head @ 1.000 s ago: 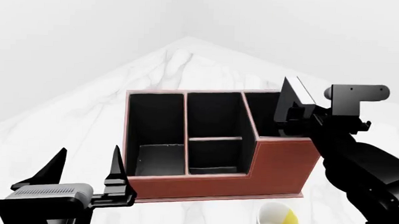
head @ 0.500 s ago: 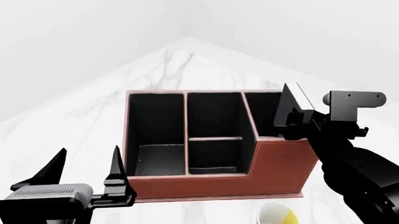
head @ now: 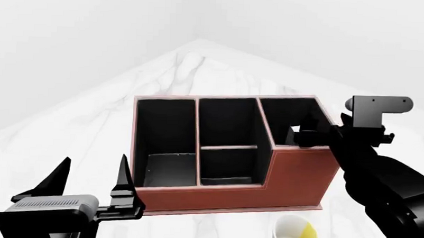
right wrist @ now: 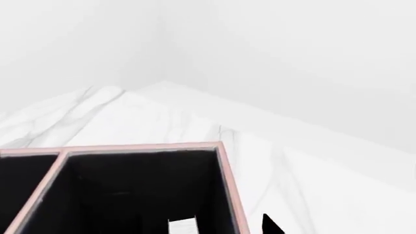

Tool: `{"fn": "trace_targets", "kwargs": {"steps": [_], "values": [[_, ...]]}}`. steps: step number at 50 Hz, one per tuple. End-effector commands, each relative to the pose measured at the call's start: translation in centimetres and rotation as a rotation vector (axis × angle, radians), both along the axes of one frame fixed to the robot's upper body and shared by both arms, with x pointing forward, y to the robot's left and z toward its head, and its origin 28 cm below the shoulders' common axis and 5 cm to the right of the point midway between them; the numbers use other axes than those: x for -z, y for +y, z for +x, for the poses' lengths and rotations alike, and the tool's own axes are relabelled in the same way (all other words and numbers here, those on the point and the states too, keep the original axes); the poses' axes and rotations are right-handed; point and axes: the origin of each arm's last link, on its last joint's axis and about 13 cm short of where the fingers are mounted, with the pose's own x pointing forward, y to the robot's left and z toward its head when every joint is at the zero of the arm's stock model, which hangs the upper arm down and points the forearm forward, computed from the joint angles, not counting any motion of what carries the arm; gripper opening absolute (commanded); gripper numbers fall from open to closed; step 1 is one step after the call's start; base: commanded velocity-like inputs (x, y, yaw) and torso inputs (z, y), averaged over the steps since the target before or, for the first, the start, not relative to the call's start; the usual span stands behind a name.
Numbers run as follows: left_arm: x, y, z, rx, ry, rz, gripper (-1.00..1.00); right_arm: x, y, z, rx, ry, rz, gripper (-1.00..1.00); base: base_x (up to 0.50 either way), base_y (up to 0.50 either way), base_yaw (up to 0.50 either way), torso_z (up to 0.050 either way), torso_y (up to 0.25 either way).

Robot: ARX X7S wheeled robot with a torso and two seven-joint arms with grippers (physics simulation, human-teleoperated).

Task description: Pick up the book and place it in the right compartment of the caddy.

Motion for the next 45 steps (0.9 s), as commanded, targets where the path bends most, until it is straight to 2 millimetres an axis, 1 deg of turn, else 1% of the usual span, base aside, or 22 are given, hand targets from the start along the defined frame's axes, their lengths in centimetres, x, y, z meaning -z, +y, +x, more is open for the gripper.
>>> {"fn": "trace_targets", "kwargs": {"steps": [1,13,16,17,20,25,26,30,38,39,41,45], "values": [[0.0,0.0,0.0,0.0,0.0,-0.001,1.0,-0.1,-0.1,0.0,-0.002,-0.013,-0.011,1.0,0.0,0.0,0.0,0.0,0.0],[0.1,0.0,0.0,0.0,0.001,0.0,1.0,-0.1,-0.2,0.0,0.004,-0.015,-0.009,1.0,0.0,0.0,0.0,0.0,0.0],[0.1,0.0,0.0,0.001,0.001,0.0,1.0,-0.4,-0.2,0.0,0.006,-0.033,-0.004,1.0,0.0,0.0,0.0,0.0,0.0],[0.1,0.0,0.0,0.0,0.001,0.0,1.0,-0.7,-0.2,-0.1,0.011,-0.069,0.006,1.0,0.0,0.0,0.0,0.0,0.0],[0.1,0.0,0.0,0.0,0.001,0.0,1.0,-2.3,-0.3,-0.3,0.029,-0.224,0.038,1.0,0.0,0.0,0.0,0.0,0.0],[0.0,0.0,0.0,0.0,-0.001,0.0,1.0,-4.4,-0.4,-1.1,0.034,-0.368,0.059,1.0,0.0,0.0,0.0,0.0,0.0],[0.0,0.0,0.0,0.0,0.0,0.0,1.0,-5.1,-0.4,-1.5,0.03,-0.412,0.068,1.0,0.0,0.0,0.0,0.0,0.0],[0.0,0.0,0.0,-0.001,-0.002,0.004,1.0,-6.3,-0.5,-2.1,0.022,-0.475,0.062,1.0,0.0,0.0,0.0,0.0,0.0],[0.0,0.0,0.0,-0.004,-0.006,0.011,1.0,-7.7,-0.5,-3.3,0.011,-0.576,0.036,1.0,0.0,0.0,0.0,0.0,0.0],[0.0,0.0,0.0,-0.004,-0.006,0.011,1.0,-8.5,-0.5,-3.7,0.008,-0.59,0.04,1.0,0.0,0.0,0.0,0.0,0.0],[0.0,0.1,0.0,-0.005,-0.007,0.011,1.0,-8.4,-0.5,-4.0,0.012,-0.612,0.047,1.0,0.0,0.0,0.0,0.0,0.0],[0.0,0.1,0.0,-0.004,-0.009,0.01,1.0,-9.5,-0.6,-5.6,0.014,-0.687,0.061,1.0,0.0,0.0,0.0,0.0,0.0]]}}
